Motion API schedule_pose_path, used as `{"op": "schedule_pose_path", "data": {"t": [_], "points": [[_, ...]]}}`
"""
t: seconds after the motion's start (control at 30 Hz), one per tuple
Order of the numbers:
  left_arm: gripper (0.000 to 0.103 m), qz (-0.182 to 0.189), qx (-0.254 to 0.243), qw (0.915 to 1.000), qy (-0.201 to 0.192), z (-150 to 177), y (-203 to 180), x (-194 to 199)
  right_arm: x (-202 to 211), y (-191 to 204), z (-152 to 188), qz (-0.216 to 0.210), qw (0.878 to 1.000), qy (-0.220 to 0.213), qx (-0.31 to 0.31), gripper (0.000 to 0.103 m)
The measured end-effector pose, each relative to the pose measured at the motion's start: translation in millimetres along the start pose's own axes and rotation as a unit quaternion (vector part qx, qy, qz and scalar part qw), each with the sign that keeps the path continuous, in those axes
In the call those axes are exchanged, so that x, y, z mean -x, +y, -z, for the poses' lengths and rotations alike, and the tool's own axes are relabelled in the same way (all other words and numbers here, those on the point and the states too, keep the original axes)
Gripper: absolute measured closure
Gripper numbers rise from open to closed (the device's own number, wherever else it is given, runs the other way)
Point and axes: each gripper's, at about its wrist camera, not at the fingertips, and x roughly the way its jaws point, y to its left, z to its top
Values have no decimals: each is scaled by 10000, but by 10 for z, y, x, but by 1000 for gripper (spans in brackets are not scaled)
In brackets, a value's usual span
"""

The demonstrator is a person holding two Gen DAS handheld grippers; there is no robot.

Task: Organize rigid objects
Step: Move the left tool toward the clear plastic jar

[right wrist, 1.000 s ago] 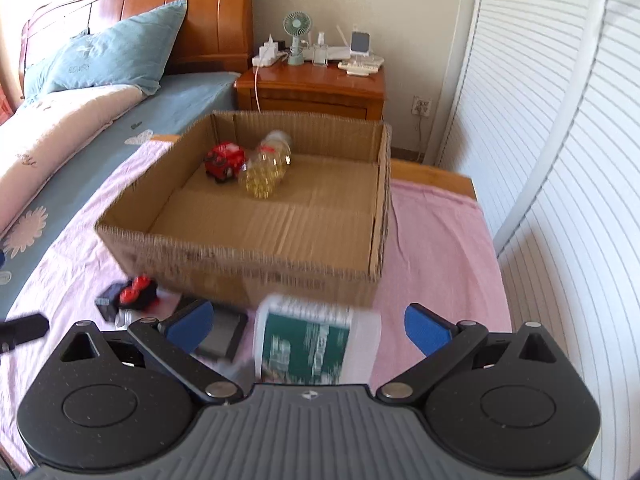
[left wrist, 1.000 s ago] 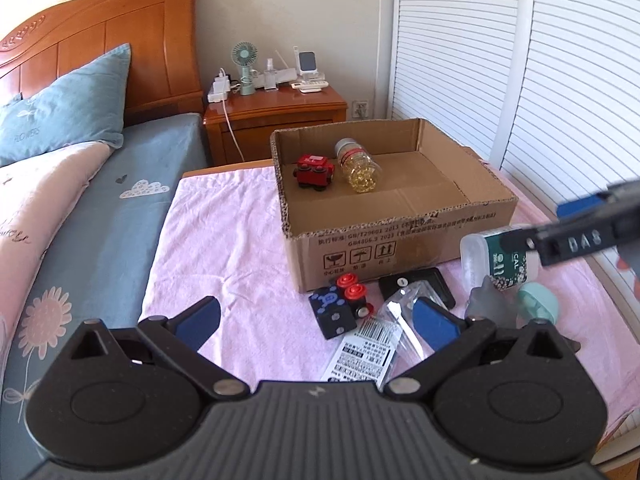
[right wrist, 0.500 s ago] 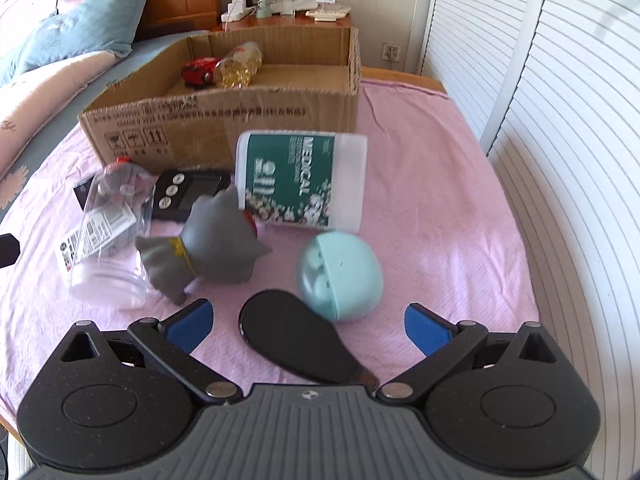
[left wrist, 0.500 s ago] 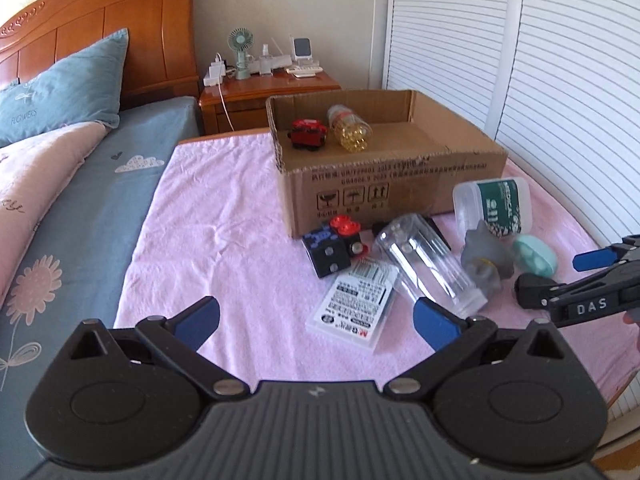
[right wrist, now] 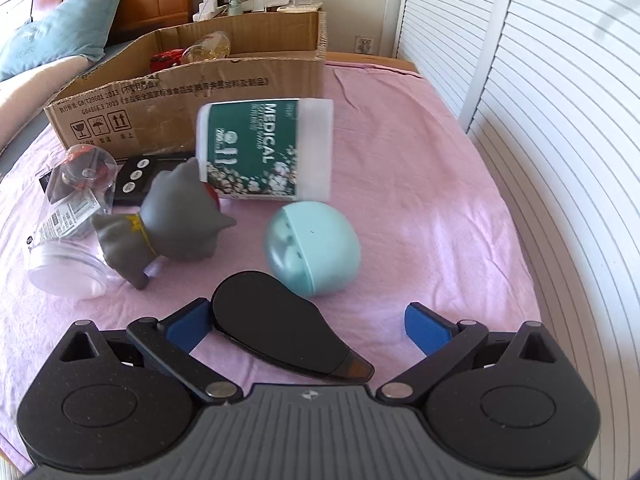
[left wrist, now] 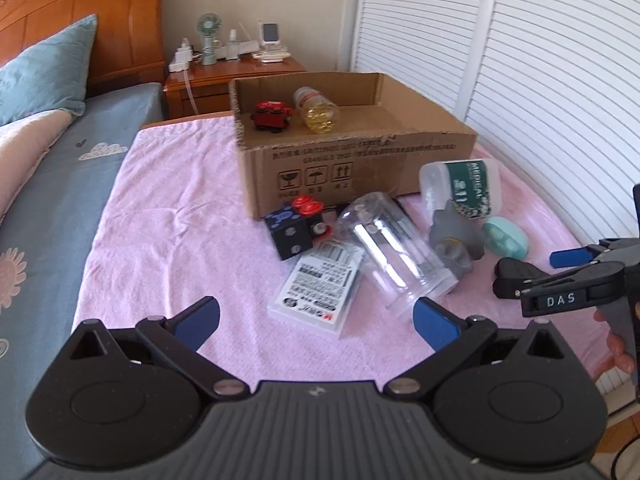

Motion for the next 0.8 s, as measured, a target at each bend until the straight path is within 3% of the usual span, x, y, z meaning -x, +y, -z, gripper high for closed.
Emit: {"op": "schedule_pose_path", "data": {"t": [0.13, 0.33, 0.57, 0.8], "points": [[1, 552, -246, 9981, -74, -146, -54, -23, 34, -53, 89, -33, 9999, -137, 40, 0], [1, 1345, -666, 9887, -18, -501, -194, -287, 40, -61, 116, -50, 9998, -173, 66, 0], [1, 1582, -898, 9825, 388, -702, -289, -764, 58, -69, 139, -111, 9997, -189, 136, 0], [1, 1733, -1344, 9742, 525, -568, -387, -724, 65, -72, 151, -153, 9995, -225, 179, 0]]}}
